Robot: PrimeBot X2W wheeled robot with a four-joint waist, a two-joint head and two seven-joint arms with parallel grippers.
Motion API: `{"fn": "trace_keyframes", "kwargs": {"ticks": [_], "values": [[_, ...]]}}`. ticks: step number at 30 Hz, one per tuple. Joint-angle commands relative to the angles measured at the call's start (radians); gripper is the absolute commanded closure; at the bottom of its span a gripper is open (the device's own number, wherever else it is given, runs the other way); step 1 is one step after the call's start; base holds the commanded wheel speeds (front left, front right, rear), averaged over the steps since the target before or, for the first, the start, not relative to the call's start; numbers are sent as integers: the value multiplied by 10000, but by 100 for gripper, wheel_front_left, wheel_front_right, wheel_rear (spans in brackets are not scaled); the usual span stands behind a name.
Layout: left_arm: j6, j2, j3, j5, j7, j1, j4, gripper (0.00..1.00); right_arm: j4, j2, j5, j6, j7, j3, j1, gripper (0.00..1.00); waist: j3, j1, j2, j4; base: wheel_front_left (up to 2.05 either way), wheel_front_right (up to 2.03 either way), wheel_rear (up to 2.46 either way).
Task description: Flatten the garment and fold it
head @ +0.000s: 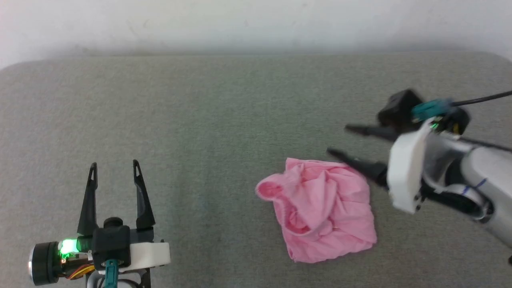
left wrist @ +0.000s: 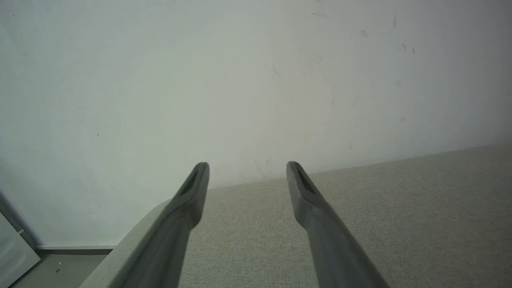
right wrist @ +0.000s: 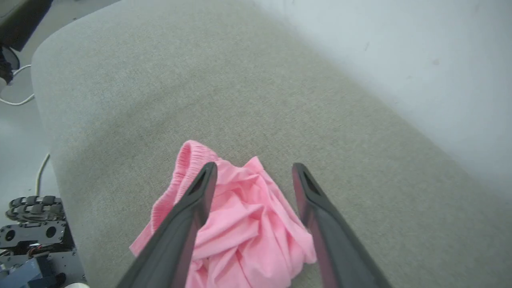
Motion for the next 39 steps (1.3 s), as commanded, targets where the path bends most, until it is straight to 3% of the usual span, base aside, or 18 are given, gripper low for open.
{"fn": "trace_keyframes", "kwargs": {"ticks": [1, 7, 13, 17, 21, 27, 31, 35, 39], "values": [[-28, 73, 69, -58, -47, 137, -46, 0, -86, -169, -349, -11, -539, -354, -67, 0, -433, 1, 0, -470, 0, 0, 0], [-177, 112, 134, -88, -47, 196, -117, 0, 529, 63, -1715, -11, -3127, -2203, 793, 0, -682, 1, 0, -801, 0, 0, 0], [-305, 92, 219, -143, -47, 317, -56, 0, 1954, 1373, -3732, -11, -5616, -5100, 2557, 0, -951, 1, 0, -926, 0, 0, 0], [-525, 68, 224, -248, -47, 445, -18, 0, 2036, 2613, -5128, -11, -6099, -7132, 3968, 0, -1065, 1, 0, -959, 0, 0, 0], [-776, 18, 286, -357, -47, 555, -7, 0, 1269, 3900, -6258, -11, -6171, -8678, 5436, 0, -1131, 1, 0, -917, 0, 0, 0], [-1071, -68, 338, -339, -47, 618, 86, 0, 264, 5336, -7231, -11, -6178, -9397, 7254, 0, -1120, 1, 0, -771, 0, 0, 0], [-1163, -132, 420, -302, -47, 619, 131, 0, -124, 5388, -7407, -11, -6179, -9643, 7055, 0, -1094, 1, 0, -745, 0, 0, 0], [-1261, -169, 495, -272, -47, 589, 147, 0, -400, 4752, -7255, -11, -5855, -9648, 5877, 0, -1063, 1, 0, -708, 0, 0, 0], [-1356, -225, 536, -244, -47, 562, 103, 0, -222, 3904, -6476, -11, -3377, -8757, 4646, 0, -928, 1, 0, -617, 0, 0, 0]]}}
